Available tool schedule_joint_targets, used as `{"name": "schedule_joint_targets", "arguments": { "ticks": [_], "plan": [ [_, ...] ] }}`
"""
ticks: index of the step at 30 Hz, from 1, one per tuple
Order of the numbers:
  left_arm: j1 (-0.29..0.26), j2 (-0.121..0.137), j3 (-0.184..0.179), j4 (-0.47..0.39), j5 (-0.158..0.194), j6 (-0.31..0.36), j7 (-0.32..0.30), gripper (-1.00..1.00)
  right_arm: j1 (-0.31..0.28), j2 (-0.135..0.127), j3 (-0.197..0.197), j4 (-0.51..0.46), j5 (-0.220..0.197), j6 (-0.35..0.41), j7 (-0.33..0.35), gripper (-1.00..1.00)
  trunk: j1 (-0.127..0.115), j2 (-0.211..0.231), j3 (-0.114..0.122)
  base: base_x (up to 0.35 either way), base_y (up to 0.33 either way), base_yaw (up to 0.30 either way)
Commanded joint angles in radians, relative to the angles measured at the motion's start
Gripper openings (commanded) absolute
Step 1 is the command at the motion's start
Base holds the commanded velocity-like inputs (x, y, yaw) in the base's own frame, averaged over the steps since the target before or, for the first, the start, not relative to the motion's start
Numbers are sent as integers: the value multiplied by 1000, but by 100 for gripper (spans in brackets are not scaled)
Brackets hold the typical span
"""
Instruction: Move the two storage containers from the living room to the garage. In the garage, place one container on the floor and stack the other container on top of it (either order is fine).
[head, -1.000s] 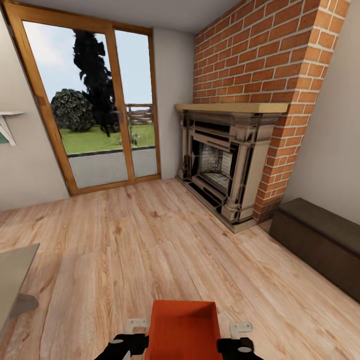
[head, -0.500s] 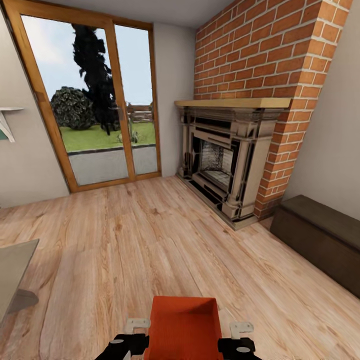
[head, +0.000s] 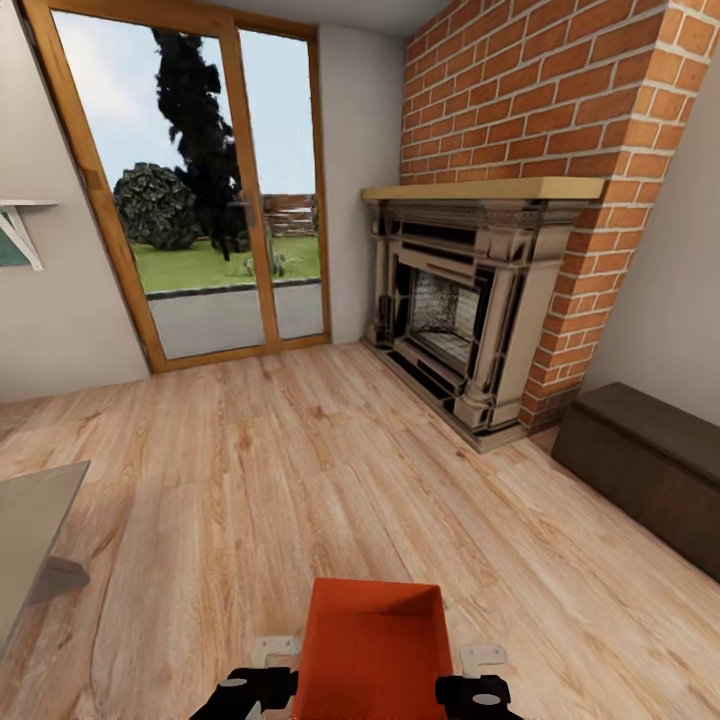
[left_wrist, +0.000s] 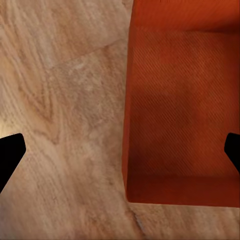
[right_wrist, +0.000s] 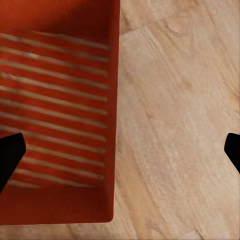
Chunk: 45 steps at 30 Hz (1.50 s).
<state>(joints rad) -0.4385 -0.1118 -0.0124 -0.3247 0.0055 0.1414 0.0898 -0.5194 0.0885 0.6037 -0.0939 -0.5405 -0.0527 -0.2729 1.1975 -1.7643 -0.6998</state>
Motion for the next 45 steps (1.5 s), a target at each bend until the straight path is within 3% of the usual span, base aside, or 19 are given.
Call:
{"name": "schedule_joint_targets", "arguments": {
  "ticks": [1, 13, 25, 45],
  "plan": [
    [0, 0, -1, -2, 1, 6, 4, 100, -1, 0, 8, 0, -11, -4, -3, 100, 0, -1, -2, 0, 0, 67],
    [0, 0, -3, -11, 0, 6, 4, 100, -1, 0, 8, 0, -10, -19, -3, 100, 0, -1, -4, 0, 0, 6],
    [0, 0, -3, -11, 1, 6, 4, 100, -1, 1, 8, 0, -10, -19, -5, 100, 0, -1, -4, 0, 0, -134],
    [1, 1, -3, -10, 1, 6, 4, 100, -1, 0, 8, 0, -10, -25, -3, 100, 0, -1, -26, 0, 0, 69]
  ]
}}
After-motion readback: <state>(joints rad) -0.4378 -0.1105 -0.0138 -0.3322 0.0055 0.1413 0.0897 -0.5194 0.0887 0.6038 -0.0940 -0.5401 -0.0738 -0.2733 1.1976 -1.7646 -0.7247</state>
